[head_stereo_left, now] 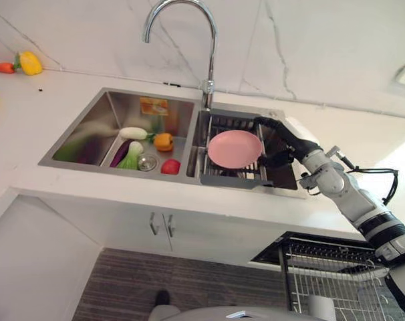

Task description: Place the dishes in the dishwasher.

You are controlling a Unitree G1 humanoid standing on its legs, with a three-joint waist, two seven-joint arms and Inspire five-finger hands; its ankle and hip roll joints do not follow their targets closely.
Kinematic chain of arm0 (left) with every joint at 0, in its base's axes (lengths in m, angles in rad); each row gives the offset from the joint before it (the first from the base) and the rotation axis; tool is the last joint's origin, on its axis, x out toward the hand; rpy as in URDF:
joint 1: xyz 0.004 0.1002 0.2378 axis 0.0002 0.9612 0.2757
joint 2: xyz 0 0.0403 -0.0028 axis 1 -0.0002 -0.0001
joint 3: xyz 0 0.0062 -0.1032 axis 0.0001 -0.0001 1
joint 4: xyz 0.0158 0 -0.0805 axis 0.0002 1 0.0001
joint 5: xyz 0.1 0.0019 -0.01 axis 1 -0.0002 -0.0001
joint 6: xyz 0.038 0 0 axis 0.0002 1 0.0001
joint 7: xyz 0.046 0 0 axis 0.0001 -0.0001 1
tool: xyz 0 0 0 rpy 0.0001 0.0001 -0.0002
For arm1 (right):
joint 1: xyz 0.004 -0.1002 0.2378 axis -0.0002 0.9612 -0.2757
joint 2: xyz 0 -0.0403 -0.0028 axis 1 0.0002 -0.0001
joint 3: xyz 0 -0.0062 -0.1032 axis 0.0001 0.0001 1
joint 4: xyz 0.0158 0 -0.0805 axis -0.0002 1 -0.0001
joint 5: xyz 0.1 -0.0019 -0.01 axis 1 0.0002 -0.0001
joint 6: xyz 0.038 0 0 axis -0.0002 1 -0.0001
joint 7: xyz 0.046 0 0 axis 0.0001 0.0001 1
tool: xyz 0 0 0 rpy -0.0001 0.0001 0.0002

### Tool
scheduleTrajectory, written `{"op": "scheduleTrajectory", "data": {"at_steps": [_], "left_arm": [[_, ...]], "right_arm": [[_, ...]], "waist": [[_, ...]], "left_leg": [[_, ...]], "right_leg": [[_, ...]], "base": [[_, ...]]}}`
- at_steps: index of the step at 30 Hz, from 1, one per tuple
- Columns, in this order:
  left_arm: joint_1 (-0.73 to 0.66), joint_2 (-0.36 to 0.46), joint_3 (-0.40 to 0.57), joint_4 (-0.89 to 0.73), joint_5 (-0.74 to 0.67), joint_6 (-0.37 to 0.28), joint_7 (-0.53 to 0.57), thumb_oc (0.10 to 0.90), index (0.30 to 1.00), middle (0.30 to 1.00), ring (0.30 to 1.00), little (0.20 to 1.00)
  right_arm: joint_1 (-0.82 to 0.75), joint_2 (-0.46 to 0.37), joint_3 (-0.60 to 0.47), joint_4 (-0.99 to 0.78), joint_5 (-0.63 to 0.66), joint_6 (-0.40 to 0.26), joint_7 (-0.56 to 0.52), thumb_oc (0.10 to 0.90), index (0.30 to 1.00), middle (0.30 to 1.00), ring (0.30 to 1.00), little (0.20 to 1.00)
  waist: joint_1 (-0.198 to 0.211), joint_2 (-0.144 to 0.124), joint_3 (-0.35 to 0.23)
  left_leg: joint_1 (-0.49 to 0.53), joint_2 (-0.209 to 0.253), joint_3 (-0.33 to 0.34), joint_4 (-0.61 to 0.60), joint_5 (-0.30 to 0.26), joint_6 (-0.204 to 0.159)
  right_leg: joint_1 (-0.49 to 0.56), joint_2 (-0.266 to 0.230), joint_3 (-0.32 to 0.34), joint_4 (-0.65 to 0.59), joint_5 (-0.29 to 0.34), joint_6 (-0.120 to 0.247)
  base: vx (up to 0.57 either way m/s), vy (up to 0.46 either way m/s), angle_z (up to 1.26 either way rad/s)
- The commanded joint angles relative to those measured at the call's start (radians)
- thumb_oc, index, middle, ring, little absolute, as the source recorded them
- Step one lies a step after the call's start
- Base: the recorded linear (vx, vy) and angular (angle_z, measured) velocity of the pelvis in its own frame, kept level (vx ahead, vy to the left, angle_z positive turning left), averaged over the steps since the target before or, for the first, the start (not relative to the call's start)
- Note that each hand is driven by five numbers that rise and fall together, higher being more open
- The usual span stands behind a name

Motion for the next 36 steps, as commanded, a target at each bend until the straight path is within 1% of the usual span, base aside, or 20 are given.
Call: {"op": "scheduleTrajectory", "data": {"at_steps": [1,8,13,14,17,20,21,22,28,29,32,33,36], "left_arm": [[-0.063,-0.011,-0.122,0.088,0.015,-0.018,0.012,0.800,0.900,0.900,0.900,0.900],[-0.060,-0.005,-0.120,0.087,0.026,-0.018,0.017,0.800,0.900,0.900,0.900,0.900],[-0.060,0.002,-0.121,0.084,0.030,-0.019,0.015,0.800,0.900,0.900,0.900,0.900],[-0.065,0.007,-0.146,0.075,0.065,-0.024,0.018,0.800,0.900,0.900,0.900,0.900],[-0.067,0.011,-0.168,0.060,0.095,-0.029,0.017,0.800,0.900,0.900,0.900,0.900],[-0.073,0.019,-0.203,0.041,0.137,-0.034,0.017,0.800,0.900,0.900,0.900,0.900],[-0.079,0.027,-0.230,0.034,0.177,-0.037,0.020,0.800,0.900,0.900,0.900,0.900],[-0.079,0.026,-0.230,0.034,0.177,-0.037,0.020,0.800,0.900,0.900,0.900,0.900],[-0.091,0.049,-0.282,-0.005,0.274,-0.042,0.038,0.800,0.900,0.900,0.900,0.900],[-0.090,0.049,-0.282,-0.006,0.274,-0.041,0.038,0.800,0.900,0.900,0.900,0.900],[-0.092,0.059,-0.298,-0.007,0.301,-0.041,0.050,0.800,0.900,0.900,0.900,0.900],[-0.092,0.059,-0.297,-0.007,0.301,-0.041,0.050,0.800,0.900,0.900,0.900,0.900],[-0.091,0.066,-0.306,-0.012,0.318,-0.040,0.059,0.800,0.900,0.900,0.900,0.900]], "right_arm": [[-0.191,-0.069,-0.009,0.034,-0.022,-0.040,-0.055,0.800,0.900,0.900,0.900,0.900],[-0.177,-0.066,0.009,0.071,-0.047,-0.029,-0.049,0.800,0.900,0.900,0.900,0.900],[-0.135,-0.079,-0.013,0.058,-0.046,-0.030,-0.044,0.800,0.900,0.900,0.900,0.900],[-0.129,-0.073,-0.017,0.071,-0.056,-0.031,-0.052,0.800,0.900,0.900,0.900,0.900],[-0.130,-0.069,-0.012,0.075,-0.069,-0.033,-0.057,0.800,0.900,0.900,0.900,0.900],[-0.143,-0.062,0.007,0.090,-0.093,-0.031,-0.067,0.800,0.900,0.900,0.900,0.900],[-0.158,-0.053,0.023,0.104,-0.112,-0.033,-0.079,0.800,0.900,0.900,0.900,0.900],[-0.159,-0.052,0.024,0.106,-0.112,-0.034,-0.079,0.800,0.900,0.900,0.900,0.900],[-0.173,-0.030,0.071,0.132,-0.216,-0.026,-0.122,0.800,0.900,0.900,0.900,0.900],[-0.173,-0.029,0.071,0.132,-0.217,-0.026,-0.122,0.800,0.900,0.900,0.900,0.900],[-0.196,-0.011,0.106,0.180,-0.301,-0.008,-0.163,0.800,0.900,0.900,0.900,0.900],[-0.198,-0.009,0.108,0.183,-0.302,-0.008,-0.165,0.800,0.900,0.900,0.900,0.900],[-0.213,0.006,0.127,0.210,-0.366,0.009,-0.202,0.800,0.900,0.900,0.900,0.900]], "waist": [[0.044,0.065,-0.013],[0.048,0.065,-0.010],[0.046,0.065,-0.007],[0.045,0.066,-0.007],[0.045,0.066,-0.007],[0.045,0.067,-0.006],[0.045,0.067,-0.005],[0.045,0.067,-0.005],[0.049,0.069,-0.001],[0.049,0.069,-0.001],[0.056,0.069,0.006],[0.055,0.069,0.006],[0.058,0.070,0.010]], "left_leg": [[0.086,0.056,-0.007,0.010,-0.099,-0.011],[0.088,0.051,-0.019,0.010,-0.105,-0.009],[0.090,0.046,-0.029,0.010,-0.109,-0.005],[0.091,0.045,-0.028,0.010,-0.111,-0.003],[0.093,0.043,-0.026,0.010,-0.114,-0.002],[0.092,0.041,-0.025,0.010,-0.116,0.000],[0.091,0.040,-0.025,0.010,-0.117,0.001],[0.091,0.039,-0.025,0.010,-0.117,0.001],[0.086,0.038,-0.032,0.010,-0.120,0.004],[0.086,0.038,-0.032,0.010,-0.120,0.004],[0.077,0.038,-0.041,0.010,-0.119,0.004],[0.076,0.038,-0.041,0.010,-0.119,0.004],[0.070,0.037,-0.046,0.010,-0.117,0.003]], "right_leg": [[-0.036,-0.079,-0.028,0.018,-0.027,0.096],[-0.020,-0.082,-0.037,0.018,-0.033,0.096],[-0.017,-0.087,-0.037,0.018,-0.031,0.097],[-0.016,-0.088,-0.039,0.018,-0.030,0.098],[-0.017,-0.090,-0.038,0.018,-0.029,0.098],[-0.018,-0.091,-0.039,0.018,-0.028,0.100],[-0.019,-0.093,-0.037,0.018,-0.027,0.102],[-0.019,-0.093,-0.036,0.018,-0.027,0.102],[-0.019,-0.095,-0.040,0.018,-0.031,0.102],[-0.018,-0.095,-0.040,0.018,-0.031,0.102],[-0.023,-0.095,-0.045,0.018,-0.034,0.104],[-0.024,-0.095,-0.045,0.018,-0.033,0.104],[-0.028,-0.096,-0.045,0.018,-0.035,0.102]], "base": [[0.00,0.000,0.00],[0.01,0.005,0.03],[0.00,0.000,0.00],[0.00,0.000,0.00],[0.00,0.000,0.00],[0.00,0.000,0.00],[0.00,0.000,0.00],[0.00,0.000,0.00],[0.00,0.000,0.00],[0.00,0.000,0.00],[0.00,0.000,0.00],[0.00,-0.004,0.04],[0.00,-0.002,0.02]]}}
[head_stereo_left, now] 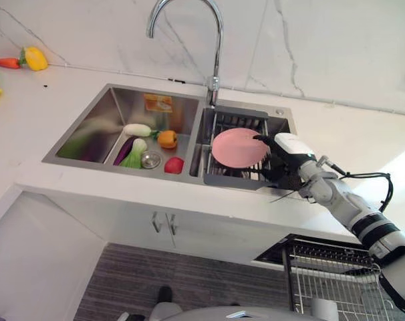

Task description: Place the dishes in the dishwasher.

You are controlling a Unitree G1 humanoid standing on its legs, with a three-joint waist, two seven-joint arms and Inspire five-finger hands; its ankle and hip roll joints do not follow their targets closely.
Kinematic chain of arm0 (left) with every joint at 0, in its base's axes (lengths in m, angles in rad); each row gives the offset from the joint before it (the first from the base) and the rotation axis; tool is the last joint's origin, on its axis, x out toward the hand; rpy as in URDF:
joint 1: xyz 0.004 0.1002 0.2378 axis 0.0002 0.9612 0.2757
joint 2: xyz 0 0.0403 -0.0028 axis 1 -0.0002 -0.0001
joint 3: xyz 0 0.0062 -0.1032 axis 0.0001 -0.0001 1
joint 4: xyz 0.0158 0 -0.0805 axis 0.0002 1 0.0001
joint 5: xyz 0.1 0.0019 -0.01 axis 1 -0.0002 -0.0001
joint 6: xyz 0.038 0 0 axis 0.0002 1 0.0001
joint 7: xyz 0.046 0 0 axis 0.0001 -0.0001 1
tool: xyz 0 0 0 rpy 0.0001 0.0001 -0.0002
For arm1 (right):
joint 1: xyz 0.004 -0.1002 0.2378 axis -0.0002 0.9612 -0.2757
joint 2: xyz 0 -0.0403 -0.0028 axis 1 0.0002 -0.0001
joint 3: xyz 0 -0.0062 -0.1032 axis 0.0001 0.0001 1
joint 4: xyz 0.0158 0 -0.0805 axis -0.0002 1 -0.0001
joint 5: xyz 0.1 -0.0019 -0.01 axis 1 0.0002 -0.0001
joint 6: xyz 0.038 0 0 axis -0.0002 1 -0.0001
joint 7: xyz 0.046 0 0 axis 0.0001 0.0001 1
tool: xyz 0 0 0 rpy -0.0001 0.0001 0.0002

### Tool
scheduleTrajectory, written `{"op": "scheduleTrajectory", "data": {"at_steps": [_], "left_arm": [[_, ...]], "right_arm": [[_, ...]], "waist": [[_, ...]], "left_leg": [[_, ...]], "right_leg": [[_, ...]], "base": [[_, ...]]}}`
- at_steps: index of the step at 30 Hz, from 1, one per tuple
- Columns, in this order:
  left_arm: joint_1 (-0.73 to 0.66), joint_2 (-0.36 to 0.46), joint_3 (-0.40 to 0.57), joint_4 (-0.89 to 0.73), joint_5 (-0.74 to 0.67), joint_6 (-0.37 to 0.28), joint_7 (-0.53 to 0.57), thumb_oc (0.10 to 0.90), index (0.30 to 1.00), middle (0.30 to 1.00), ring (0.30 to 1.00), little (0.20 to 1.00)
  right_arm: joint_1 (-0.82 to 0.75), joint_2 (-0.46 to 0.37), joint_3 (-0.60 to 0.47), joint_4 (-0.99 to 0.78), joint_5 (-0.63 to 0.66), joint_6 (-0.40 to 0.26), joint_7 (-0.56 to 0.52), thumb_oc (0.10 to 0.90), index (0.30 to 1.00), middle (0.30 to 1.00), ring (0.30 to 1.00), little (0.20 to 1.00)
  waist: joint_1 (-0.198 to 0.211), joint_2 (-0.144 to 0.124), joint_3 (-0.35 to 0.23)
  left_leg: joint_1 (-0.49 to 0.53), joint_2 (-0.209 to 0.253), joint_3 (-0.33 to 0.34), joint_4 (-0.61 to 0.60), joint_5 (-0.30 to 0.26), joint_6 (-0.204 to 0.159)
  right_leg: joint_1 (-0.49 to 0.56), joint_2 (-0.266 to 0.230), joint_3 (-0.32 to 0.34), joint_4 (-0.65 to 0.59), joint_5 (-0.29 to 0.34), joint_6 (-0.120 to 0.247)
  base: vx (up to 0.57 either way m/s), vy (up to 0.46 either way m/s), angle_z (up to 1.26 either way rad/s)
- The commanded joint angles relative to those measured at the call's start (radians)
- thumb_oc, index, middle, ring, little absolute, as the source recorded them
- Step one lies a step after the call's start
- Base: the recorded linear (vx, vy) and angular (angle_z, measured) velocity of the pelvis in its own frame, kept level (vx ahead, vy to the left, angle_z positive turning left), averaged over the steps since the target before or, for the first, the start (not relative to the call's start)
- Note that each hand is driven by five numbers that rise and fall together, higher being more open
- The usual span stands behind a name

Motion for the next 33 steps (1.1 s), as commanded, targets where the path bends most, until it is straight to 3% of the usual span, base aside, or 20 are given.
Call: {"op": "scheduleTrajectory", "data": {"at_steps": [1,7,8,9,10,11,19,24,33], "left_arm": [[-0.075,0.023,-0.126,0.068,0.044,-0.006,0.036,0.800,0.900,0.900,0.900,0.900],[-0.084,0.024,-0.130,0.078,0.081,-0.002,0.064,0.800,0.900,0.900,0.900,0.900],[-0.088,0.022,-0.132,0.083,0.092,-0.002,0.068,0.800,0.900,0.900,0.900,0.900],[-0.088,0.021,-0.132,0.084,0.092,-0.002,0.068,0.800,0.900,0.900,0.900,0.900],[-0.091,0.021,-0.134,0.087,0.096,-0.003,0.071,0.800,0.900,0.900,0.900,0.900],[-0.092,0.019,-0.134,0.090,0.097,-0.002,0.073,0.800,0.900,0.900,0.900,0.900],[-0.105,0.014,-0.130,0.111,0.121,0.009,0.085,0.800,0.900,0.900,0.900,0.900],[-0.107,0.015,-0.131,0.103,0.124,0.008,0.093,0.800,0.900,0.900,0.900,0.900],[-0.112,0.009,-0.115,0.106,0.163,0.039,0.113,0.800,0.900,0.900,0.900,0.900]], "right_arm": [[-0.171,-0.036,0.018,0.055,-0.115,0.013,-0.118,0.800,0.900,0.900,0.900,0.900],[-0.207,-0.033,0.093,0.101,-0.297,0.047,-0.170,0.800,0.900,0.900,0.900,0.900],[-0.214,-0.035,0.118,0.112,-0.349,0.058,-0.178,0.714,0.771,0.771,0.771,0.771],[-0.214,-0.034,0.119,0.114,-0.350,0.058,-0.180,0.685,0.728,0.728,0.728,0.728],[-0.218,-0.031,0.128,0.118,-0.364,0.061,-0.182,0.588,0.582,0.582,0.582,0.582],[-0.219,-0.028,0.134,0.122,-0.375,0.063,-0.182,0.400,0.300,0.300,0.300,0.300],[-0.212,-0.009,0.151,0.125,-0.404,0.075,-0.194,0.400,0.300,0.300,0.300,0.300],[-0.183,0.001,0.107,0.109,-0.409,0.104,-0.224,0.400,0.300,0.300,0.300,0.300],[-0.083,-0.009,-0.099,-0.147,-0.322,0.120,-0.296,0.400,0.300,0.300,0.300,0.300]], "waist": [[0.052,0.060,0.001],[0.058,0.060,0.002],[0.060,0.060,0.002],[0.059,0.060,0.002],[0.060,0.060,0.001],[0.060,0.060,0.001],[0.060,0.054,-0.008],[0.056,0.055,-0.008],[0.031,0.070,-0.015]], "left_leg": [[0.087,0.039,-0.028,0.010,-0.119,0.002],[0.082,0.039,-0.040,0.010,-0.120,0.001],[0.081,0.040,-0.043,0.010,-0.120,0.000],[0.081,0.040,-0.044,0.010,-0.120,0.000],[0.081,0.040,-0.046,0.010,-0.121,-0.001],[0.080,0.040,-0.047,0.010,-0.120,-0.001],[0.083,0.046,-0.048,0.010,-0.123,-0.006],[0.088,0.048,-0.044,0.010,-0.124,-0.006],[0.107,0.051,-0.026,0.010,-0.134,-0.001]], "right_leg": [[-0.023,-0.097,-0.023,0.018,-0.032,0.105],[-0.020,-0.095,-0.030,0.018,-0.040,0.104],[-0.019,-0.094,-0.031,0.018,-0.042,0.105],[-0.019,-0.094,-0.031,0.018,-0.042,0.105],[-0.018,-0.094,-0.032,0.018,-0.043,0.104],[-0.017,-0.093,-0.033,0.018,-0.044,0.105],[-0.008,-0.089,-0.040,0.018,-0.053,0.104],[-0.003,-0.089,-0.038,0.018,-0.054,0.103],[0.003,-0.088,-0.026,0.018,-0.057,0.101]], "base": [[0.01,-0.010,0.10],[0.01,-0.010,0.10],[0.01,-0.006,0.08],[0.01,-0.010,0.06],[0.00,-0.009,0.04],[0.01,-0.014,0.04],[0.01,-0.007,0.03],[0.00,0.000,0.00],[0.00,0.000,0.00]]}}
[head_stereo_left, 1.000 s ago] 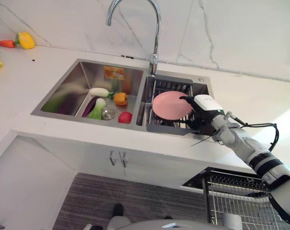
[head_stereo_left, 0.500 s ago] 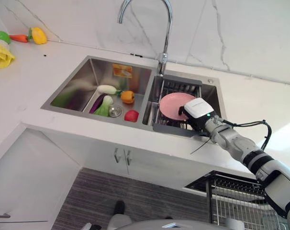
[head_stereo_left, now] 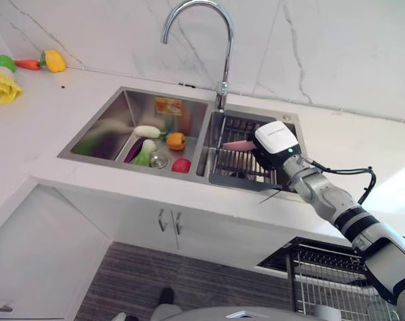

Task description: Place the dishes in the dishwasher.

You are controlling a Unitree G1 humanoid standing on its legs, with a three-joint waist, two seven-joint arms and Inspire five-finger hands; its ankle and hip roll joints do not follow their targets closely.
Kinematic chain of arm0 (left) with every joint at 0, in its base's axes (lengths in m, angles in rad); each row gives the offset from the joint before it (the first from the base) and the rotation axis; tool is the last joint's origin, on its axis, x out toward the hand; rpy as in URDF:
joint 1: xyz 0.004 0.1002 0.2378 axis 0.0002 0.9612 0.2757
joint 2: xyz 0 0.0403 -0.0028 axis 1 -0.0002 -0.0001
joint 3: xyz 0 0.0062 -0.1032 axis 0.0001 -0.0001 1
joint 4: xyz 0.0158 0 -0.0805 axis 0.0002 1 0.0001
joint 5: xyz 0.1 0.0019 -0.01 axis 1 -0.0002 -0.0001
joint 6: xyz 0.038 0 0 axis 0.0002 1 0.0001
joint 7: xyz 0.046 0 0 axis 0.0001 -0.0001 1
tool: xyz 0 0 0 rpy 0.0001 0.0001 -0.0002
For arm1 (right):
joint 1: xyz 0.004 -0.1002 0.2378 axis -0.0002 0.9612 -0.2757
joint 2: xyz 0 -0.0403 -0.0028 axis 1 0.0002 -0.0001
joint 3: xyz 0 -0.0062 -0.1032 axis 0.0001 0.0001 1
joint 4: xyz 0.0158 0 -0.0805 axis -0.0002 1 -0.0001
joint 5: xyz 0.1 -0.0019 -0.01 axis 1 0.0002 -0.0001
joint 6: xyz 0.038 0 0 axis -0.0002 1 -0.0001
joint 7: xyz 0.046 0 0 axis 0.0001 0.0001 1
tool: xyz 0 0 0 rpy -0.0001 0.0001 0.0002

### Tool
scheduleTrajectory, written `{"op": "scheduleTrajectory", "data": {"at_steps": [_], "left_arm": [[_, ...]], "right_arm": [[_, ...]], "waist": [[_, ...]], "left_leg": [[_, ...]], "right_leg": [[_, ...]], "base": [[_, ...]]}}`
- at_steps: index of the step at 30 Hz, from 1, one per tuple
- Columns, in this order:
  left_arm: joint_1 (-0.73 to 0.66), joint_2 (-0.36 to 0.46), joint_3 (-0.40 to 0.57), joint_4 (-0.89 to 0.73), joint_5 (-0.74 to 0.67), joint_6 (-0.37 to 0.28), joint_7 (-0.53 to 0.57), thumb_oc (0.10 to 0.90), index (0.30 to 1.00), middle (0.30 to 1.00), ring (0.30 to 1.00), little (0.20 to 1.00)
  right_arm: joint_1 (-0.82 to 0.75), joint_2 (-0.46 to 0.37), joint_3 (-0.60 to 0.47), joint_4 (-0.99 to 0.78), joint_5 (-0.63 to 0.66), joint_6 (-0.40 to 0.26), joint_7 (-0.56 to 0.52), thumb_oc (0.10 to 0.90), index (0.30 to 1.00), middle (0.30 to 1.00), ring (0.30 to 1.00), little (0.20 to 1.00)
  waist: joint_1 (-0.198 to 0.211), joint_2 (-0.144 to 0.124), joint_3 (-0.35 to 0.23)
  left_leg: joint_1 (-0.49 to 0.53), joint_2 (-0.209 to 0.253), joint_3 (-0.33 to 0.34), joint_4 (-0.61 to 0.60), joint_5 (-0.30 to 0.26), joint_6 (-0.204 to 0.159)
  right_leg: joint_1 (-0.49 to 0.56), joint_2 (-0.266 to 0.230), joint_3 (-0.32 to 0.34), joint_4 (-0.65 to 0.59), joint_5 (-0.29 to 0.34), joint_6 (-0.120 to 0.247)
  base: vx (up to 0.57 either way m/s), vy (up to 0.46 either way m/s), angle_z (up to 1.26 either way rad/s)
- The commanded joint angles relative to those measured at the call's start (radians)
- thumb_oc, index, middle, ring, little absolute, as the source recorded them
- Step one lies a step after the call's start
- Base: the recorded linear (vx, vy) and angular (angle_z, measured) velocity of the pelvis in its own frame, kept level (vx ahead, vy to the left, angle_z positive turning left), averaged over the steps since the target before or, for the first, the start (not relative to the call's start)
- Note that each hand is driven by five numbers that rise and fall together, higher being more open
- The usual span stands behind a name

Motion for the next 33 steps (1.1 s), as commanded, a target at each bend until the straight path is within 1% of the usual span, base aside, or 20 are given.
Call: {"op": "scheduleTrajectory", "data": {"at_steps": [1,3,5,9,10,11,12,13,14,15,16,17,18,23,24,25,26,29,30,33], "left_arm": [[-0.109,-0.001,-0.078,0.094,0.018,0.023,0.035,0.800,0.900,0.900,0.900,0.900],[-0.108,-0.003,-0.068,0.096,0.010,0.025,0.037,0.800,0.900,0.900,0.900,0.900],[-0.102,-0.011,-0.032,0.107,-0.013,0.033,0.042,0.800,0.900,0.900,0.900,0.900],[-0.097,-0.035,0.063,0.146,-0.060,0.052,0.051,0.800,0.900,0.900,0.900,0.900],[-0.097,-0.032,0.056,0.147,-0.060,0.052,0.051,0.800,0.900,0.900,0.900,0.900],[-0.095,-0.044,0.093,0.165,-0.077,0.058,0.051,0.800,0.900,0.900,0.900,0.900],[-0.094,-0.049,0.106,0.166,-0.078,0.059,0.047,0.800,0.900,0.900,0.900,0.900],[-0.094,-0.053,0.113,0.168,-0.077,0.059,0.044,0.800,0.900,0.900,0.900,0.900],[-0.093,-0.061,0.137,0.170,-0.085,0.056,0.036,0.800,0.900,0.900,0.900,0.900],[-0.093,-0.060,0.135,0.170,-0.085,0.056,0.035,0.800,0.900,0.900,0.900,0.900],[-0.092,-0.062,0.141,0.170,-0.089,0.055,0.033,0.800,0.900,0.900,0.900,0.900],[-0.092,-0.062,0.140,0.170,-0.089,0.055,0.032,0.800,0.900,0.900,0.900,0.900],[-0.091,-0.065,0.150,0.166,-0.091,0.049,0.026,0.800,0.900,0.900,0.900,0.900],[-0.088,-0.078,0.160,0.138,-0.091,0.028,0.011,0.800,0.900,0.900,0.900,0.900],[-0.085,-0.080,0.163,0.123,-0.097,0.015,0.007,0.800,0.900,0.900,0.900,0.900],[-0.083,-0.080,0.163,0.122,-0.098,0.015,0.007,0.800,0.900,0.900,0.900,0.900],[-0.083,-0.079,0.160,0.097,-0.112,0.002,0.001,0.800,0.900,0.900,0.900,0.900],[-0.080,-0.082,0.157,0.076,-0.121,-0.004,-0.004,0.800,0.900,0.900,0.900,0.900],[-0.074,-0.092,0.128,0.033,-0.137,-0.017,-0.019,0.800,0.900,0.900,0.900,0.900],[-0.069,-0.097,0.107,0.001,-0.155,-0.025,-0.032,0.800,0.900,0.900,0.900,0.900]], "right_arm": [[-0.030,-0.087,-0.190,-0.217,0.127,0.012,-0.106,0.400,0.300,0.300,0.300,0.300],[-0.008,-0.088,-0.222,-0.264,0.142,0.008,-0.110,0.400,0.300,0.300,0.300,0.300],[0.060,-0.096,-0.324,-0.403,0.167,-0.006,-0.147,0.400,0.300,0.300,0.300,0.300],[0.205,-0.123,-0.522,-0.663,0.179,-0.035,-0.204,0.400,0.300,0.300,0.300,0.300],[0.228,-0.123,-0.541,-0.683,0.179,-0.031,-0.195,0.400,0.300,0.300,0.300,0.300],[0.314,-0.132,-0.660,-0.808,0.188,-0.048,-0.219,0.400,0.300,0.300,0.300,0.300],[0.338,-0.134,-0.698,-0.834,0.189,-0.057,-0.232,0.400,0.300,0.300,0.300,0.300],[0.372,-0.142,-0.744,-0.870,0.185,-0.059,-0.240,0.400,0.300,0.300,0.300,0.300],[0.429,-0.156,-0.820,-0.892,0.186,-0.061,-0.254,0.400,0.300,0.300,0.300,0.300],[0.436,-0.155,-0.826,-0.898,0.187,-0.061,-0.252,0.400,0.300,0.300,0.300,0.300],[0.455,-0.159,-0.846,-0.894,0.189,-0.058,-0.255,0.400,0.300,0.300,0.300,0.300],[0.458,-0.159,-0.849,-0.896,0.190,-0.058,-0.254,0.400,0.300,0.300,0.300,0.300],[0.512,-0.170,-0.890,-0.885,0.188,-0.052,-0.247,0.400,0.300,0.300,0.300,0.300],[0.631,-0.199,-0.905,-0.808,0.159,-0.035,-0.189,0.400,0.300,0.300,0.300,0.300],[0.671,-0.200,-0.895,-0.791,0.143,-0.034,-0.163,0.400,0.300,0.300,0.300,0.300],[0.672,-0.200,-0.894,-0.791,0.143,-0.034,-0.163,0.400,0.300,0.300,0.300,0.300],[0.694,-0.205,-0.861,-0.762,0.128,-0.030,-0.122,0.400,0.300,0.300,0.300,0.300],[0.697,-0.211,-0.837,-0.736,0.121,-0.029,-0.104,0.400,0.300,0.300,0.300,0.300],[0.712,-0.213,-0.780,-0.660,0.099,-0.018,-0.062,0.400,0.300,0.300,0.300,0.300],[0.713,-0.214,-0.739,-0.596,0.085,-0.006,-0.038,0.400,0.300,0.300,0.300,0.300]], "waist": [[0.022,0.069,0.019],[0.020,0.070,0.018],[0.013,0.072,0.016],[-0.019,0.075,0.009],[-0.011,0.073,0.008],[-0.028,0.074,0.003],[-0.043,0.074,0.001],[-0.046,0.073,-0.002],[-0.072,0.073,-0.004],[-0.066,0.073,-0.005],[-0.077,0.072,-0.005],[-0.073,0.073,-0.006],[-0.095,0.072,-0.007],[-0.143,0.070,-0.003],[-0.162,0.072,0.001],[-0.157,0.073,0.000],[-0.173,0.075,0.005],[-0.177,0.077,0.007],[-0.197,0.083,0.013],[-0.206,0.090,0.016]], "left_leg": [[0.135,0.055,0.025,0.010,-0.151,0.000],[0.139,0.054,0.027,0.010,-0.153,0.001],[0.146,0.053,0.033,0.010,-0.156,0.003],[0.165,0.054,0.054,0.010,-0.164,0.007],[0.168,0.054,0.056,0.010,-0.165,0.007],[0.178,0.053,0.070,0.010,-0.171,0.009],[0.183,0.051,0.077,0.010,-0.174,0.011],[0.190,0.050,0.087,0.010,-0.177,0.012],[0.200,0.050,0.110,0.010,-0.182,0.015],[0.201,0.050,0.114,0.010,-0.183,0.015],[0.206,0.048,0.124,0.010,-0.186,0.017],[0.207,0.048,0.128,0.010,-0.187,0.017],[0.218,0.046,0.163,0.010,-0.194,0.021],[0.254,0.036,0.262,0.025,-0.222,0.037],[0.262,0.032,0.297,0.044,-0.239,0.045],[0.263,0.031,0.302,0.046,-0.242,0.045],[0.269,0.027,0.329,0.056,-0.252,0.052],[0.274,0.023,0.346,0.063,-0.260,0.057],[0.283,0.015,0.374,0.063,-0.270,0.064],[0.293,0.009,0.387,0.058,-0.274,0.070]], "right_leg": [[0.003,-0.088,0.012,0.018,-0.056,0.102],[0.004,-0.088,0.015,0.018,-0.056,0.102],[0.006,-0.088,0.022,0.018,-0.055,0.101],[0.006,-0.087,0.041,0.018,-0.054,0.103],[0.007,-0.086,0.043,0.018,-0.054,0.103],[0.004,-0.085,0.055,0.018,-0.050,0.106],[0.001,-0.085,0.063,0.018,-0.047,0.106],[-0.002,-0.084,0.074,0.018,-0.043,0.108],[-0.015,-0.083,0.098,0.018,-0.034,0.113],[-0.016,-0.083,0.102,0.018,-0.033,0.113],[-0.024,-0.082,0.113,0.018,-0.029,0.115],[-0.025,-0.081,0.116,0.018,-0.028,0.115],[-0.046,-0.078,0.153,0.018,-0.018,0.120],[-0.103,-0.065,0.255,0.018,0.010,0.133],[-0.120,-0.060,0.285,0.021,0.016,0.137],[-0.121,-0.059,0.290,0.021,0.017,0.138],[-0.138,-0.057,0.317,0.026,0.024,0.141],[-0.148,-0.056,0.332,0.028,0.028,0.144],[-0.164,-0.055,0.350,0.032,0.036,0.149],[-0.169,-0.056,0.362,0.033,0.041,0.152]], "base": [[0.00,0.000,0.00],[0.00,0.000,0.00],[-0.01,0.010,-0.02],[0.00,0.020,-0.09],[0.01,0.018,-0.20],[0.01,0.015,-0.27],[0.01,0.016,-0.30],[0.00,0.016,-0.34],[-0.01,0.015,-0.49],[-0.01,0.016,-0.63],[0.00,0.007,-0.59],[-0.01,0.021,-0.51],[-0.01,0.029,-0.51],[-0.02,0.028,-0.88],[-0.01,0.028,-0.85],[-0.02,0.037,-0.98],[-0.02,0.018,-0.84],[-0.02,0.023,-0.79],[-0.02,0.024,-0.50],[-0.01,0.024,-0.21]]}}
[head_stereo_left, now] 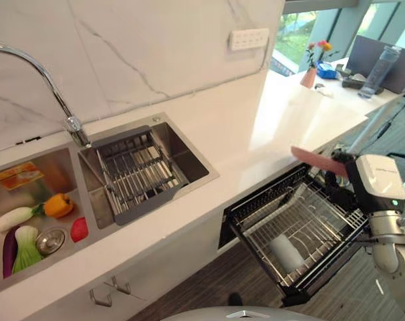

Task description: Place the dishes in the dishwasher.

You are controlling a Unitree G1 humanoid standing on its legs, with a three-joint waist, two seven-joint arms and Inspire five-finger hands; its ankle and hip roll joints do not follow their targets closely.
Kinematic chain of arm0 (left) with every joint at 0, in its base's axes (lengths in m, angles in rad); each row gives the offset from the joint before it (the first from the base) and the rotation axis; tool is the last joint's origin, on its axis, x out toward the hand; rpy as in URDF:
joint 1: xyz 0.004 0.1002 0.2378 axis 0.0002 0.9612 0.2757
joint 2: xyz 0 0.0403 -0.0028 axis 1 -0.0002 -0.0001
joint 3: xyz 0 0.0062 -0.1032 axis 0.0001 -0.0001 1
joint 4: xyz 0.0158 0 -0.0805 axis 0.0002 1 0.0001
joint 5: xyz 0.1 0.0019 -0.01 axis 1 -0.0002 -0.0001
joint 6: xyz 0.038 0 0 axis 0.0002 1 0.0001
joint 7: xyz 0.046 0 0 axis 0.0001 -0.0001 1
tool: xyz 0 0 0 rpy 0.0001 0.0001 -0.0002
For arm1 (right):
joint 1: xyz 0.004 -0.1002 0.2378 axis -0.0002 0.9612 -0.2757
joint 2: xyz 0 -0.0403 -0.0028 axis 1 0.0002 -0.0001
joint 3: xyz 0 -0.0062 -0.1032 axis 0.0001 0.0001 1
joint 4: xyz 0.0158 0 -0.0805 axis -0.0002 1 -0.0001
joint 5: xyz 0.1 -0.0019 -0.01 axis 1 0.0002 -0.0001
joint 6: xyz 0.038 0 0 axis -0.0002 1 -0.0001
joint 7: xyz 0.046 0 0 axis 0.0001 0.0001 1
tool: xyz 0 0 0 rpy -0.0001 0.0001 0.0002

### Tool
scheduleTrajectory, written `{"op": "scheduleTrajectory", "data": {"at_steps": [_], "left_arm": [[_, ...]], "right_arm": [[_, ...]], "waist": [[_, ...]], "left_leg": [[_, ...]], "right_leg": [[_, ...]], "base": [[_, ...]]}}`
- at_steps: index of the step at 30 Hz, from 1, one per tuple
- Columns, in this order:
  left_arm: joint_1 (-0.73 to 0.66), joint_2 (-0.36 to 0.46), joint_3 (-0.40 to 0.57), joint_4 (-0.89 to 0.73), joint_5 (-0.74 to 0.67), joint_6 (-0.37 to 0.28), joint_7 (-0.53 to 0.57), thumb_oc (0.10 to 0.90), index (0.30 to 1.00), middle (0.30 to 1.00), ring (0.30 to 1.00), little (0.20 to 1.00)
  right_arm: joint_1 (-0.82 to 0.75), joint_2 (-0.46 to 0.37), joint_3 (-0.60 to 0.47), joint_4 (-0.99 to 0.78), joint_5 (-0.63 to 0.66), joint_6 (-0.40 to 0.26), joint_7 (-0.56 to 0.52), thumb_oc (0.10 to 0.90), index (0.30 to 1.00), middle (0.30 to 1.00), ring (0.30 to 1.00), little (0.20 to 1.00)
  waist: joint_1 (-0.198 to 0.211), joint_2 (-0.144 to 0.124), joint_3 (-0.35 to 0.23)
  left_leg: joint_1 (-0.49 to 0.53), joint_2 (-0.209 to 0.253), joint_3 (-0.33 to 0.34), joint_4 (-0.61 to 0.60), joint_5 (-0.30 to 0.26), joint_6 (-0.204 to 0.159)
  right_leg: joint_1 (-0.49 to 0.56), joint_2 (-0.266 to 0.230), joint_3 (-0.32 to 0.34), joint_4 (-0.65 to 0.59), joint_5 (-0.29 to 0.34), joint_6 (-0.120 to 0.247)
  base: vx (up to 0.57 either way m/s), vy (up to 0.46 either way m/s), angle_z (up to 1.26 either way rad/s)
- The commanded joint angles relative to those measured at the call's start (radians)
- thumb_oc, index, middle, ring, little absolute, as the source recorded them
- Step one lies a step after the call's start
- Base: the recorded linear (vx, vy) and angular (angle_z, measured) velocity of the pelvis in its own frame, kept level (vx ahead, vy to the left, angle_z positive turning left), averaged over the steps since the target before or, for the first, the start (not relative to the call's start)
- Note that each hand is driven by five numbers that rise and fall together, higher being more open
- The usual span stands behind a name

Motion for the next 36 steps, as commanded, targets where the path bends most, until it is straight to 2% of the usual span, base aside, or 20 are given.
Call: {"op": "scheduleTrajectory", "data": {"at_steps": [1,2,7,9,15,16,23,28,32,35,36], "left_arm": [[-0.077,-0.019,-0.079,-0.012,-0.061,-0.045,-0.024,0.800,0.900,0.900,0.900,0.900],[-0.077,-0.019,-0.079,-0.012,-0.061,-0.045,-0.024,0.800,0.900,0.900,0.900,0.900],[-0.060,-0.016,-0.127,-0.039,-0.065,-0.053,-0.056,0.800,0.900,0.900,0.900,0.900],[-0.046,-0.016,-0.131,-0.018,-0.060,-0.050,-0.065,0.800,0.900,0.900,0.900,0.900],[-0.037,-0.011,-0.125,0.018,-0.059,-0.045,-0.069,0.800,0.900,0.900,0.900,0.900],[-0.034,-0.012,-0.127,0.033,-0.061,-0.042,-0.069,0.800,0.900,0.900,0.900,0.900],[-0.026,-0.010,-0.140,0.018,-0.077,-0.039,-0.070,0.800,0.900,0.900,0.900,0.900],[-0.032,-0.014,-0.149,0.018,-0.075,-0.031,-0.071,0.800,0.900,0.900,0.900,0.900],[-0.032,-0.016,-0.151,0.003,-0.076,-0.024,-0.073,0.800,0.900,0.900,0.900,0.900],[-0.027,-0.018,-0.147,-0.019,-0.077,-0.018,-0.074,0.800,0.900,0.900,0.900,0.900],[-0.028,-0.017,-0.149,-0.020,-0.077,-0.017,-0.074,0.800,0.900,0.900,0.900,0.900]], "right_arm": [[-0.177,-0.095,-0.047,-0.019,-0.042,-0.014,0.001,0.400,0.300,0.300,0.300,0.300],[-0.177,-0.095,-0.047,-0.019,-0.042,-0.014,0.001,0.400,0.300,0.300,0.300,0.300],[-0.228,-0.100,0.095,0.239,-0.071,0.008,0.050,0.400,0.300,0.300,0.300,0.300],[-0.249,-0.079,0.150,0.358,-0.072,0.016,0.060,0.400,0.300,0.300,0.300,0.300],[-0.278,-0.044,0.214,0.484,-0.073,0.027,0.063,0.400,0.300,0.300,0.300,0.300],[-0.295,-0.012,0.246,0.581,-0.075,0.042,0.055,0.800,0.900,0.900,0.900,0.900],[-0.296,0.034,0.238,0.650,-0.028,0.057,0.048,0.800,0.900,0.900,0.900,0.900],[-0.266,0.045,0.187,0.602,0.010,0.054,0.039,0.800,0.900,0.900,0.900,0.900],[-0.243,0.057,0.128,0.549,0.044,0.053,0.014,0.800,0.900,0.900,0.900,0.900],[-0.217,0.072,0.023,0.471,0.087,0.062,-0.036,0.800,0.900,0.900,0.900,0.900],[-0.212,0.072,0.019,0.465,0.087,0.063,-0.034,0.800,0.900,0.900,0.900,0.900]], "waist": [[0.043,0.037,0.030],[0.043,0.037,0.030],[0.040,0.049,0.044],[0.053,0.052,0.045],[0.070,0.051,0.045],[0.083,0.052,0.042],[0.096,0.052,0.037],[0.099,0.051,0.034],[0.094,0.051,0.034],[0.080,0.054,0.034],[0.083,0.054,0.034]], "left_leg": [[0.074,-0.005,0.001,0.059,-0.167,0.077],[0.074,-0.005,0.001,0.059,-0.167,0.077],[0.073,-0.011,-0.008,0.054,-0.164,0.079],[0.069,-0.008,-0.021,0.055,-0.161,0.078],[0.058,0.000,-0.047,0.063,-0.158,0.074],[0.055,0.005,-0.067,0.062,-0.154,0.070],[0.054,0.010,-0.099,0.056,-0.147,0.067],[0.057,0.012,-0.114,0.048,-0.144,0.065],[0.061,0.009,-0.115,0.047,-0.148,0.068],[0.068,0.005,-0.105,0.048,-0.156,0.074],[0.068,0.005,-0.103,0.049,-0.157,0.074]], "right_leg": [[-0.088,-0.071,-0.002,0.034,-0.028,0.115],[-0.088,-0.071,-0.002,0.034,-0.028,0.115],[-0.085,-0.081,-0.017,0.036,-0.026,0.115],[-0.078,-0.084,-0.033,0.036,-0.029,0.110],[-0.060,-0.091,-0.065,0.035,-0.035,0.104],[-0.044,-0.097,-0.088,0.034,-0.041,0.096],[-0.022,-0.103,-0.117,0.031,-0.045,0.092],[-0.013,-0.105,-0.131,0.028,-0.047,0.091],[-0.015,-0.103,-0.126,0.027,-0.046,0.091],[-0.025,-0.099,-0.107,0.027,-0.039,0.095],[-0.025,-0.099,-0.105,0.027,-0.039,0.095]], "base": [[-0.01,0.006,-0.04],[0.00,0.000,0.00],[-0.01,0.004,0.00],[-0.01,-0.015,0.10],[-0.01,-0.024,0.14],[0.01,-0.023,0.42],[0.01,-0.016,0.25],[0.01,-0.010,0.12],[0.00,0.000,0.02],[0.00,0.001,-0.02],[0.01,0.014,-0.15]]}}
